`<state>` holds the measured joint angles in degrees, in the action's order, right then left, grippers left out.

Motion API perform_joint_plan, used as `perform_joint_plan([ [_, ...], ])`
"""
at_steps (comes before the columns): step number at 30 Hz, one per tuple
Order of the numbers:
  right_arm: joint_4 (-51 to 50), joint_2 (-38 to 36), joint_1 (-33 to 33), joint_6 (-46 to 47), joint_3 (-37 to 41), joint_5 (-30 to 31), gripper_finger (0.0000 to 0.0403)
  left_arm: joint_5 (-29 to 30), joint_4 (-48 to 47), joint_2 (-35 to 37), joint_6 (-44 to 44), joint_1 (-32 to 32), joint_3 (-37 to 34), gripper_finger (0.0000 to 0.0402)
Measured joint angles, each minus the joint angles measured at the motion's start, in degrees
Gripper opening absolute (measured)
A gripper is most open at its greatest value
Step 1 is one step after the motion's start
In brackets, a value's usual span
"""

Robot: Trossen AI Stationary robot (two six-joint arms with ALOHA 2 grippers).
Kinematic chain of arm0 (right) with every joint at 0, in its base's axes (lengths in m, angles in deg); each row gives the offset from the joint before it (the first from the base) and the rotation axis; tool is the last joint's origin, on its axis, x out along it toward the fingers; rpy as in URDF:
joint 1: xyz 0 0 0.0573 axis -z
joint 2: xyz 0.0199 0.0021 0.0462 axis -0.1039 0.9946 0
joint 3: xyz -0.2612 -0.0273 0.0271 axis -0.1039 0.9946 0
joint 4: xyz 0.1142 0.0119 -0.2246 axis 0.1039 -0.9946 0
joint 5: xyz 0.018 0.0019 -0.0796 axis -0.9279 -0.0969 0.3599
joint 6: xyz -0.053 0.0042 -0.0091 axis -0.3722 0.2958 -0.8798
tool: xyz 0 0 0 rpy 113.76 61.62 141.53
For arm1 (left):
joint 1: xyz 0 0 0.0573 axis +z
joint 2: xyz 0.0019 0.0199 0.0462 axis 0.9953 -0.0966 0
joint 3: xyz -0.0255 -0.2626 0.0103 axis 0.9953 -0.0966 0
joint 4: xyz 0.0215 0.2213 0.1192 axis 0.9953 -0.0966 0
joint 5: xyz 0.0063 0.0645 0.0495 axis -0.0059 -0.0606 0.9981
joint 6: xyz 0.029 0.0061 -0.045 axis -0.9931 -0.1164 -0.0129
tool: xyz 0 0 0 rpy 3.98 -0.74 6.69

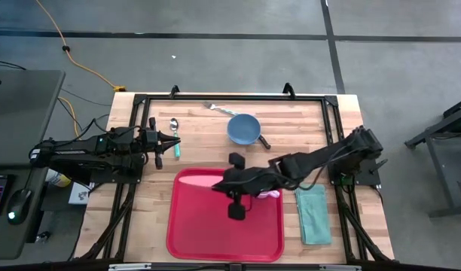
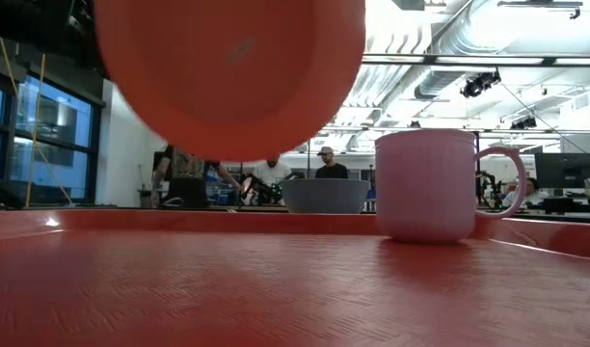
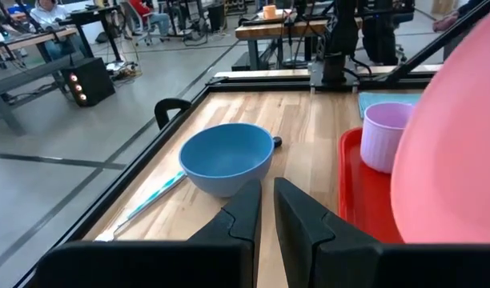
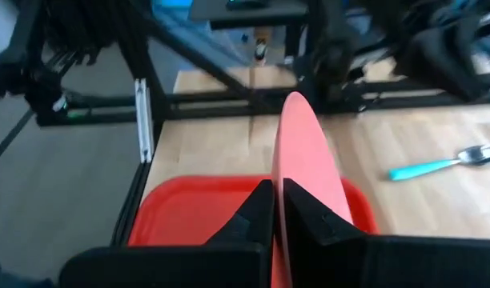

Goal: Set up tray
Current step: Put the pink plate on the red serving tray to the bottom left of the purple mug

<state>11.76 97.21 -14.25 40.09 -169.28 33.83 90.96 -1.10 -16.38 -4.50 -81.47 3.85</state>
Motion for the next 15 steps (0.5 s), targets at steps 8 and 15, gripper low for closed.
perform_joint_plan([
  [8,-3.87,5.7,-0.82,-2.03,-0.02,-6.29,0.0,-0.02,-0.01,-0.02,0.6,-0.02,0.0,0.0067],
  [15,-7.91,8.99,-2.91,-1.38,-0.02,-6.63,0.0,-0.07,-0.06,-0.02,0.64,-0.02,0.0,0.0067],
])
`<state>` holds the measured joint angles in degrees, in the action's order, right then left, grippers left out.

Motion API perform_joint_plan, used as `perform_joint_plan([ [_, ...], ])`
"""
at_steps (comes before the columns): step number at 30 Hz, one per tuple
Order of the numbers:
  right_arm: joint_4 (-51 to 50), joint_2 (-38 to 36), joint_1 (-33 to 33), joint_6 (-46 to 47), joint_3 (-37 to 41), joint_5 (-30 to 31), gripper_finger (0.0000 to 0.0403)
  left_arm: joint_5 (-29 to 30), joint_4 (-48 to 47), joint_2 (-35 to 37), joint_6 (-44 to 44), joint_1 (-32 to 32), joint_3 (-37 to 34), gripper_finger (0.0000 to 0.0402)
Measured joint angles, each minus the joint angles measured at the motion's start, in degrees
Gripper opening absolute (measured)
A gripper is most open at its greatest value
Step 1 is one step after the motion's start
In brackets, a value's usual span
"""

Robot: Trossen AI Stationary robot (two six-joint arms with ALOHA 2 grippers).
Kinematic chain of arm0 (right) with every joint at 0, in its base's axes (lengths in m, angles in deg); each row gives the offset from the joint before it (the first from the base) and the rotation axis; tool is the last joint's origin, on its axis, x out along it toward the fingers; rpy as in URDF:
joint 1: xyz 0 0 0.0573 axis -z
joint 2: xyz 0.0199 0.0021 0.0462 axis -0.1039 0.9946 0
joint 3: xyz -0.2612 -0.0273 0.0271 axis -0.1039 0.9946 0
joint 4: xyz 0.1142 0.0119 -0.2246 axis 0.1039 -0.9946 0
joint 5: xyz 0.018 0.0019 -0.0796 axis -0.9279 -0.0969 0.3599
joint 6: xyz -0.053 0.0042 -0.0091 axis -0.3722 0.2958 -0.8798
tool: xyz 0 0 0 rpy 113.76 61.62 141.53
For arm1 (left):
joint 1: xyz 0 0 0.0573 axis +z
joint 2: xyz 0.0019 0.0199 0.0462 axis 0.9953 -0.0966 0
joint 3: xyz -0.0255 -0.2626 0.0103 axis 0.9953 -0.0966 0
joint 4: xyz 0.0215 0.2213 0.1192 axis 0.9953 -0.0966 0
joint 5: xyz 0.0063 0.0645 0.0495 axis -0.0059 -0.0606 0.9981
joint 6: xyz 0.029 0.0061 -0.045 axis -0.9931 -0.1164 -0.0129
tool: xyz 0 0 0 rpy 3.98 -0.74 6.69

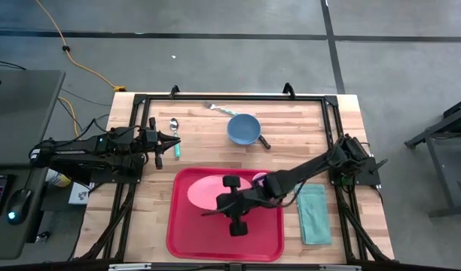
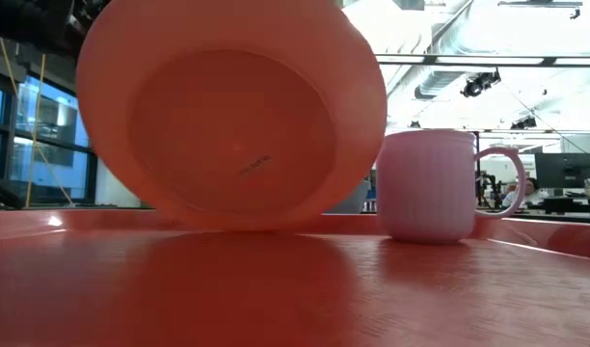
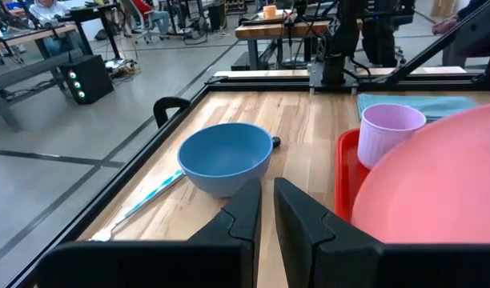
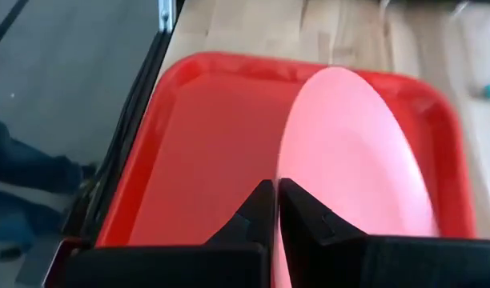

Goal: Set up tray
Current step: Put the pink plate on the red serving tray to the bottom left of the purple mug

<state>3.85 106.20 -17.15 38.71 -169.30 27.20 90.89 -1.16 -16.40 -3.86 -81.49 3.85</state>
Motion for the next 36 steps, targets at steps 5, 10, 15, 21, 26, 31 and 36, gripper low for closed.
perform_joint_plan([
  [5,-0.45,0.12,-1.27,2.2,0.0,-0.86,0.0,-0.2,-0.02,0.0,-0.28,0.02,0.0,0.0067],
  [10,-0.5,0.12,-2.32,5.36,0.0,-3.52,0.0,-0.17,-0.06,0.0,-0.35,0.02,0.0,0.0067],
  [15,-0.87,0.12,-3.91,7.77,0.0,-1.25,0.0,-0.15,-0.06,0.0,-0.39,0.01,0.0,0.0067],
  [21,-2.96,0.12,-4.07,10.63,0.0,5.76,0.0,-0.48,-0.06,0.0,-0.26,0.02,0.0,0.0067],
  [26,-11.06,0.12,-3.21,28.99,0.0,12.4,0.0001,-4.73,-0.73,0.02,-0.24,0.02,0.0,0.0067],
  [31,-15.12,0.08,-5.08,46.72,0.0,14.78,0.0001,-6.71,-3.61,0.0,0.41,0.0,0.0,0.0067],
  [36,-13.55,-0.03,-9.9,62.4,0.0,17.65,0.0001,-6.89,-5.12,0.02,1.93,0.0,0.0,0.0067],
])
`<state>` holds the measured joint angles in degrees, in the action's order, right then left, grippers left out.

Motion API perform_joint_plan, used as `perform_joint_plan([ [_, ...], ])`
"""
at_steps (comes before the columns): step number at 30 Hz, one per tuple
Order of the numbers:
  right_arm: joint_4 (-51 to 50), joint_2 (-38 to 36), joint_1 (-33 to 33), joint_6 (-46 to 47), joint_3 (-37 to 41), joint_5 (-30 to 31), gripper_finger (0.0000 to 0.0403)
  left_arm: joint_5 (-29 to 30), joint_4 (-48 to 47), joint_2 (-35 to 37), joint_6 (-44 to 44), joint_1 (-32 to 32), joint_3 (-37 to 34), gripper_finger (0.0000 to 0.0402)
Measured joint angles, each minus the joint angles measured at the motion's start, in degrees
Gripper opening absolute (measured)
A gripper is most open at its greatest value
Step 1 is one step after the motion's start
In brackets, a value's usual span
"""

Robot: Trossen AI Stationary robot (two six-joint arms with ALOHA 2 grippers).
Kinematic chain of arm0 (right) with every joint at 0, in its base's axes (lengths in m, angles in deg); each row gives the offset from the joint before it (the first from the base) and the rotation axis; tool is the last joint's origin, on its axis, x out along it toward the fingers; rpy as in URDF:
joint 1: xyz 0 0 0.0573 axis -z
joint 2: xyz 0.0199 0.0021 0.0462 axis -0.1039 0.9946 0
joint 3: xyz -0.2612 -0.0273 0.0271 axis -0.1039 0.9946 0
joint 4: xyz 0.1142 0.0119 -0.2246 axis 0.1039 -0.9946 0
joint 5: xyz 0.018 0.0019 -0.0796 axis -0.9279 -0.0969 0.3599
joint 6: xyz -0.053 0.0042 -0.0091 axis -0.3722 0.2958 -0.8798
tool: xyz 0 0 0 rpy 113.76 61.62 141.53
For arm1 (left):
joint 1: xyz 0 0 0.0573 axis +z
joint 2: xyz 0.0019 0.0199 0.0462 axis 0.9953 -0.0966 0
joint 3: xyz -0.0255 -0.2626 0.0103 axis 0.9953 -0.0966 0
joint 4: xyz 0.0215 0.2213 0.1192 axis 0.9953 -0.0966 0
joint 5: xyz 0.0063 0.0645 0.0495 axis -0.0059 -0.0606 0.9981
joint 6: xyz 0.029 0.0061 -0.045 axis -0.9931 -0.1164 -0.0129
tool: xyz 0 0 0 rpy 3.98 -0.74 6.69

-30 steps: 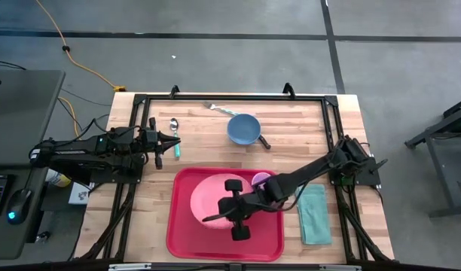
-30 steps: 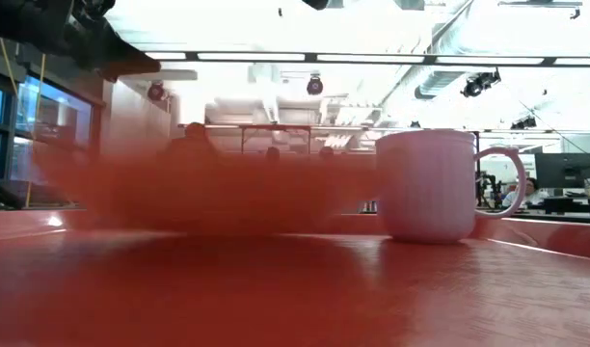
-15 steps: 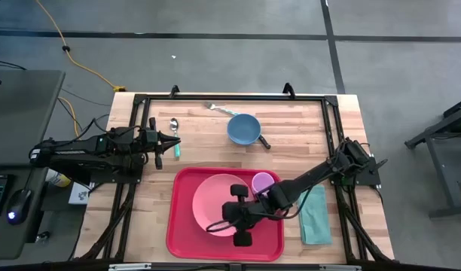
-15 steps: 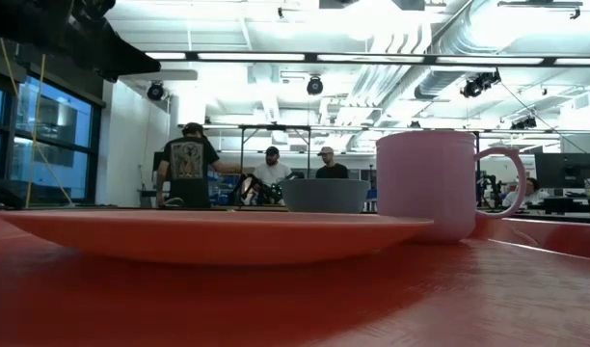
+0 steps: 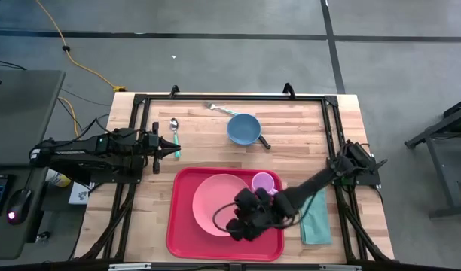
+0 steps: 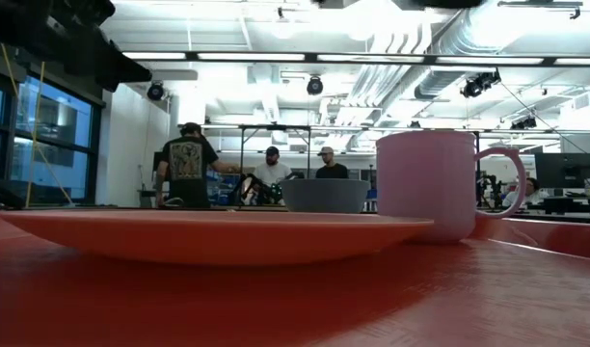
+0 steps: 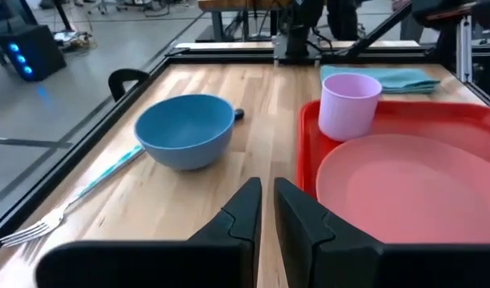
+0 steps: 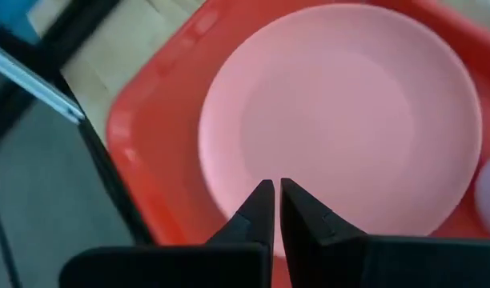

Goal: Set up tray
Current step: Put the pink plate on the red serving tray to the bottom left of the purple mug

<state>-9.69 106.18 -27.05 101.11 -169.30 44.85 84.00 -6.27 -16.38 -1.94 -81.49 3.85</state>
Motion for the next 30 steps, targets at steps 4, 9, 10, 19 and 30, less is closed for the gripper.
perform_joint_plan([
  [4,-1.35,0.01,-5.13,11.72,0.0,2.93,0.0,-1.3,0.12,0.0,0.0,0.0,0.0,0.0067],
  [9,-5.72,2.48,-7.05,22.24,-0.04,-5.32,0.0,-1.46,0.25,0.02,0.03,0.0,0.0,0.0067],
  [10,-6.5,3.41,-7.08,23.61,-0.04,-6.8,0.0,-1.47,0.26,0.01,0.04,0.0,0.0,0.0067],
  [19,-5.84,10.86,-6.27,29.46,0.09,-14.31,0.0008,-4.91,0.29,0.02,0.16,0.01,0.0,0.0067],
  [30,0.1,11.47,-4.52,26.57,-0.01,-10.38,0.0129,-7.38,0.32,0.02,0.09,0.0,0.0,0.0067],
])
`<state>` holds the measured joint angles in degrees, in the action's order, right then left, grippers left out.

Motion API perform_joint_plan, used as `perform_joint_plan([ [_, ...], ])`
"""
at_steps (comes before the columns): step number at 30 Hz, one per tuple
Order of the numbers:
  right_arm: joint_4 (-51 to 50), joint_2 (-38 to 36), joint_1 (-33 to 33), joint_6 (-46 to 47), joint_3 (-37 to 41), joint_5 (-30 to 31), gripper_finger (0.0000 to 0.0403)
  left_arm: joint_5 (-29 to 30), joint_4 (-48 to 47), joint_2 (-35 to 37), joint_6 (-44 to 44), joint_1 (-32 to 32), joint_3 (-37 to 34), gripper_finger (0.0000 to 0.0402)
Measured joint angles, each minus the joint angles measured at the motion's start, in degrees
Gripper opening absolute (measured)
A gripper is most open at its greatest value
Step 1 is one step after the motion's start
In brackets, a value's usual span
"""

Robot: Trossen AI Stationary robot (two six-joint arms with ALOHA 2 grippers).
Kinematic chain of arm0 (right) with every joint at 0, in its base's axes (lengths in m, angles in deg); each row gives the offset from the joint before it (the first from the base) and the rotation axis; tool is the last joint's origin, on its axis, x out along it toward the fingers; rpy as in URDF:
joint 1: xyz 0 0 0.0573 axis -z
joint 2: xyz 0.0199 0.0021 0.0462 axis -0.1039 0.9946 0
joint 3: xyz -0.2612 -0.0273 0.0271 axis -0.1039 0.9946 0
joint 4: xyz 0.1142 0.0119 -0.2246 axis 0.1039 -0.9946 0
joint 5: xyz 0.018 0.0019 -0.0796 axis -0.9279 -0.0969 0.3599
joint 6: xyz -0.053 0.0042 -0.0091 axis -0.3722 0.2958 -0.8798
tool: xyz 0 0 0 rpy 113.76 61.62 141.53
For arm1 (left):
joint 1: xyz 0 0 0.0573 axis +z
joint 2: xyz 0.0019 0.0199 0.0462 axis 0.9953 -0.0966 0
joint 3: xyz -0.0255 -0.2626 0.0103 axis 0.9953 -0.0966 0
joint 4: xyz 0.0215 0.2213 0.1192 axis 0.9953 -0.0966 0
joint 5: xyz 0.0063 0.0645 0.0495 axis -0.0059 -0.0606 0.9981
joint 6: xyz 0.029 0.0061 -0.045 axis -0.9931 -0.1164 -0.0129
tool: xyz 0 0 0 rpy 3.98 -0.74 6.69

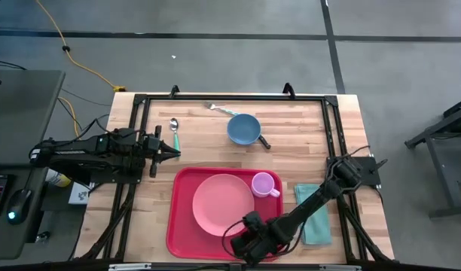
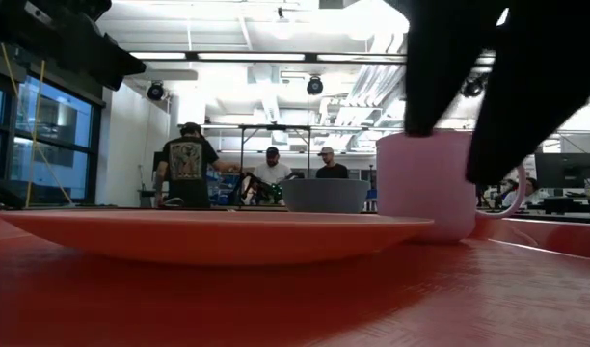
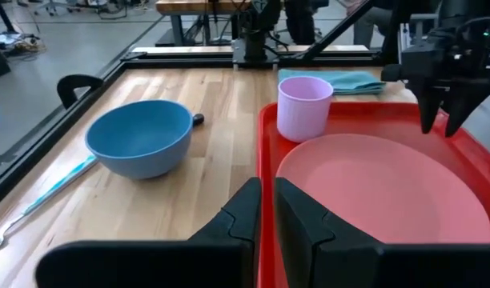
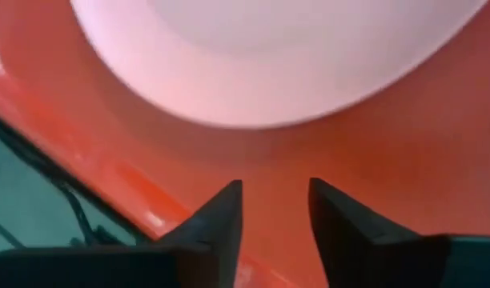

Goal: Set up tray
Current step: Put the pink plate on the red serving tray to the bottom left of the purple mug

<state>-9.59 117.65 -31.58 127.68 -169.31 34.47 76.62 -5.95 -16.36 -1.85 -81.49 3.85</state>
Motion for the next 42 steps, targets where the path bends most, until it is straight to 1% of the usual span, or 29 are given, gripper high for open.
perform_joint_plan([
  [2,0.13,0.0,0.9,-0.45,0.01,0.42,0.015,0.0,-0.01,-0.02,-0.07,0.01,0.0,0.0067],
  [4,0.19,0.0,1.85,-1.0,0.01,1.06,0.0161,0.0,-0.01,-0.02,-0.08,0.01,0.0,0.0067],
  [6,1.38,0.0,2.91,-1.91,0.01,1.11,0.016,-0.02,-0.01,-0.02,-0.07,0.0,0.0,0.0067],
  [7,2.4,0.0,3.35,-2.23,0.01,1.21,0.0153,-0.17,-0.01,0.0,-0.07,0.0,0.0,0.0067],
  [9,4.12,0.0,4.05,-3.42,0.01,1.97,0.0128,-1.15,0.01,0.0,-0.07,0.0,0.0,0.0067],
  [10,4.42,0.0,4.33,-3.65,0.01,2.24,0.0109,-1.39,0.0,0.0,-0.08,0.0,0.0,0.0067],
  [13,4.33,0.0,5.19,-5.1,0.01,2.54,0.0031,-1.49,0.01,0.0,-0.07,0.0,0.0,0.0067],
  [14,4.2,0.0,5.51,-5.83,0.01,2.6,0.0016,-1.5,0.0,0.0,-0.07,0.0,0.0,0.0067],
  [15,4.17,0.0,5.91,-6.37,0.01,2.66,0.0012,-1.49,0.01,0.0,-0.07,0.0,0.0,0.0067],
  [21,5.22,0.0,8.91,-10.44,0.01,2.12,0.0003,-1.46,0.01,0.0,-0.07,0.0,0.0,0.0067],
  [30,6.11,-0.02,13.6,-18.6,0.01,-3.13,0.0,-1.31,0.01,-0.01,-0.07,0.0,0.0,0.0067],
  [35,12.41,-0.03,14.25,-29.1,0.03,-4.74,0.0,-1.31,0.01,-0.01,-0.07,0.0,0.0,0.0067],
  [37,13.08,-0.09,14.11,-32.64,0.03,-4.78,0.0,-1.3,0.01,0.0,-0.07,0.0,0.0,0.0067],
  [39,12.28,-0.09,13.88,-35.05,0.03,-5.85,0.0,-1.31,0.01,-0.02,-0.07,0.0,0.0,0.0067],
  [42,7.91,-0.07,13.84,-35.43,-0.31,-9.08,0.0,-1.31,0.01,0.0,-0.07,0.0,0.0,0.0067],
])
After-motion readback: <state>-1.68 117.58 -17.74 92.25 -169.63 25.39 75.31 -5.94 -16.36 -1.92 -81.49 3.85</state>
